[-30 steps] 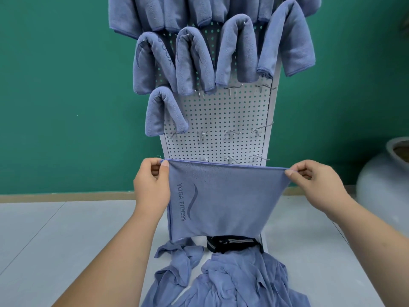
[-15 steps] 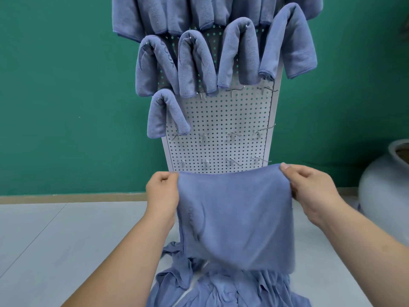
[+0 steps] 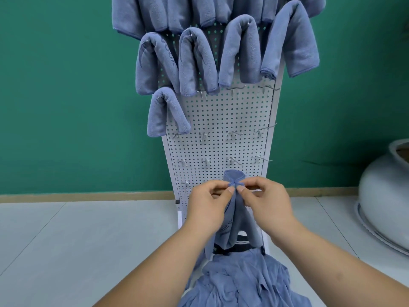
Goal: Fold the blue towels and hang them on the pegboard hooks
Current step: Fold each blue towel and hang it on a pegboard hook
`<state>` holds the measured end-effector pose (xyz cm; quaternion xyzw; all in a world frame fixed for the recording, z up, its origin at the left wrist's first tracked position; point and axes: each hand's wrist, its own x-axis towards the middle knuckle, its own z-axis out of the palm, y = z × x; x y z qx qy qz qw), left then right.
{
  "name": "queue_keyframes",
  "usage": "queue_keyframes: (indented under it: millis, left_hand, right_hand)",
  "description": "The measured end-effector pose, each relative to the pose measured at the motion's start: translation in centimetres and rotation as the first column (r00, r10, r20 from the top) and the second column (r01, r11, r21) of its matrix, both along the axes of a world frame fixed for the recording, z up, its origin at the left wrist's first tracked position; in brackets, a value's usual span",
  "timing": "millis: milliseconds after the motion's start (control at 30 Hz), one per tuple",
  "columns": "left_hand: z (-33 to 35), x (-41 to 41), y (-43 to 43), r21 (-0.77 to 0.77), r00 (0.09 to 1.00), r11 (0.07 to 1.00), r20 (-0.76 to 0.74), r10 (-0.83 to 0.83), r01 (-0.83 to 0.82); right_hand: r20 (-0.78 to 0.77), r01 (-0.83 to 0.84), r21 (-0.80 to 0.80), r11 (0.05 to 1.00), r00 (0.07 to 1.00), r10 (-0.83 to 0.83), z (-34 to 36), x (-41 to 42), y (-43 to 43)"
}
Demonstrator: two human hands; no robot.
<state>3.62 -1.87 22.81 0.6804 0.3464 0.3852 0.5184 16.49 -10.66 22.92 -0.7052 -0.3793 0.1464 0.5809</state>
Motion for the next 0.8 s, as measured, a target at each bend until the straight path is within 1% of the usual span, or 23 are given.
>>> queue_keyframes:
  millis: [200, 333, 467, 567, 667, 700, 733, 800]
  left_hand:
    - [-0.2, -0.4, 0.1, -0.037, 0.998, 0.998, -0.022, -0.057, 0.057]
    - [-0.2, -0.6, 0.4, -0.092, 0.997, 0.993, -0.025, -0.075, 0.072]
    - [0.1, -0.7, 0.3, -0.085, 0.991, 0.988, -0.023, -0.131, 0.129]
    - [0.3, -0.7, 0.4, -0.108, 0.985, 0.98, -0.022, -0.17, 0.166]
    - [0.5, -0.9, 0.8, -0.066, 0.979, 0.979, -0.054, -0.198, 0.194]
    - [0.5, -1.1, 1.1, -0.022, 0.979, 0.983, -0.09, -0.183, 0.182]
    - [0.3, -1.4, 1.5, 0.042, 0.975, 0.986, -0.164, -0.15, 0.159]
    - [-0.2, -2.0, 2.6, 0.203, 0.924, 0.969, -0.377, -0.055, 0.14]
  right_hand:
    - [0.034, 0.025, -0.015, 1.0, 0.999, -0.024, -0.5, -0.2, -0.1]
    - [0.082, 0.003, -0.045, 0.999, 0.997, 0.001, -0.6, -0.5, -0.4]
    - [0.126, -0.038, -0.045, 0.998, 0.991, 0.043, -0.7, -1.1, -0.5]
    - [0.159, -0.026, -0.068, 0.997, 0.987, 0.037, -0.5, -0.9, -0.5]
    - [0.222, -0.018, -0.078, 0.997, 0.974, 0.035, -0.3, -0.2, -0.5]
    - [0.257, -0.018, -0.078, 0.997, 0.966, 0.038, -0.3, -0.1, -0.5]
    - [0.293, -0.018, -0.075, 0.997, 0.955, 0.039, -0.2, 0.1, -0.5]
    - [0.351, -0.027, -0.062, 0.998, 0.935, 0.047, 0.0, 0.5, -0.5]
